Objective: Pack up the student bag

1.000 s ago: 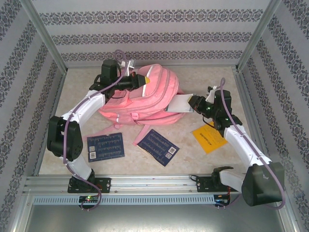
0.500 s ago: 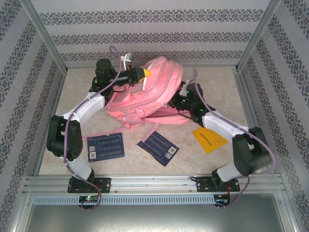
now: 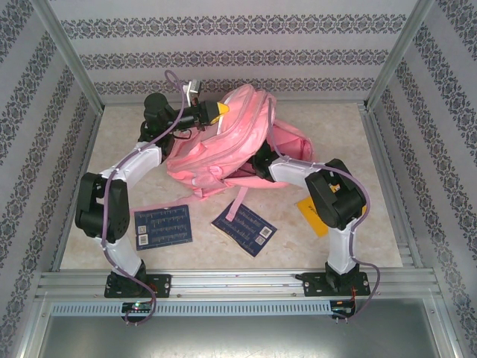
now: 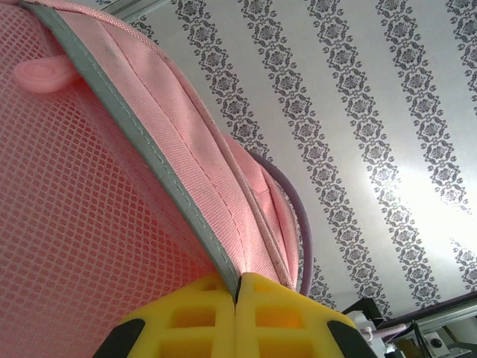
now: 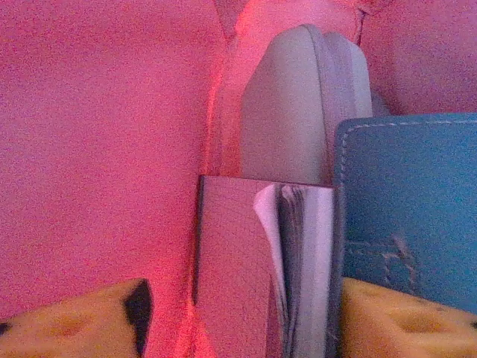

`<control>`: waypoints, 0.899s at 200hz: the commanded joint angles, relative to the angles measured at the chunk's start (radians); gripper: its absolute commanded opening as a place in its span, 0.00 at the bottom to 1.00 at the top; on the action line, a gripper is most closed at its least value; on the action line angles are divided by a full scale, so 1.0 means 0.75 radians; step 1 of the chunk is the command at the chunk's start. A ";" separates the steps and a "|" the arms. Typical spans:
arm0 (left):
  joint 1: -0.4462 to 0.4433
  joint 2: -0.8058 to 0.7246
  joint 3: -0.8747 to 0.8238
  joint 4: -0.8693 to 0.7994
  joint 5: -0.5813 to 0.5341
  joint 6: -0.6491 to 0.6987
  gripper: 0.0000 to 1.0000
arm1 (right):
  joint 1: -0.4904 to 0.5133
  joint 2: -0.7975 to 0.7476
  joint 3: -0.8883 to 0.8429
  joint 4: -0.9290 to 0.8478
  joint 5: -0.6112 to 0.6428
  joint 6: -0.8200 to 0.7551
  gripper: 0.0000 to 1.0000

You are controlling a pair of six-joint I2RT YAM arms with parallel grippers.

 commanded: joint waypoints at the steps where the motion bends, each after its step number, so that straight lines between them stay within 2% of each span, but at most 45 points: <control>1: 0.055 -0.006 -0.001 0.248 -0.040 -0.020 0.00 | -0.022 -0.073 -0.055 0.118 -0.019 -0.063 0.77; 28: 0.090 0.039 -0.019 0.153 -0.088 0.013 0.00 | -0.073 -0.249 -0.187 0.078 -0.054 -0.187 0.86; 68: 0.097 0.094 -0.053 0.031 -0.151 0.077 0.00 | -0.156 -0.504 -0.382 -0.086 -0.066 -0.309 0.87; 103: 0.092 0.127 -0.067 -0.034 -0.178 0.122 0.00 | -0.168 -0.719 -0.523 -0.364 0.116 -0.431 0.85; 133: 0.053 0.153 -0.050 -0.279 -0.218 0.283 0.00 | -0.156 -0.939 -0.614 -0.586 0.224 -0.601 0.84; 158: -0.006 0.168 -0.005 -0.537 -0.269 0.459 0.14 | -0.084 -1.054 -0.679 -0.750 0.266 -0.712 0.81; 180: -0.029 0.186 -0.011 -0.607 -0.318 0.472 0.43 | 0.038 -1.055 -0.693 -0.871 0.272 -0.834 0.70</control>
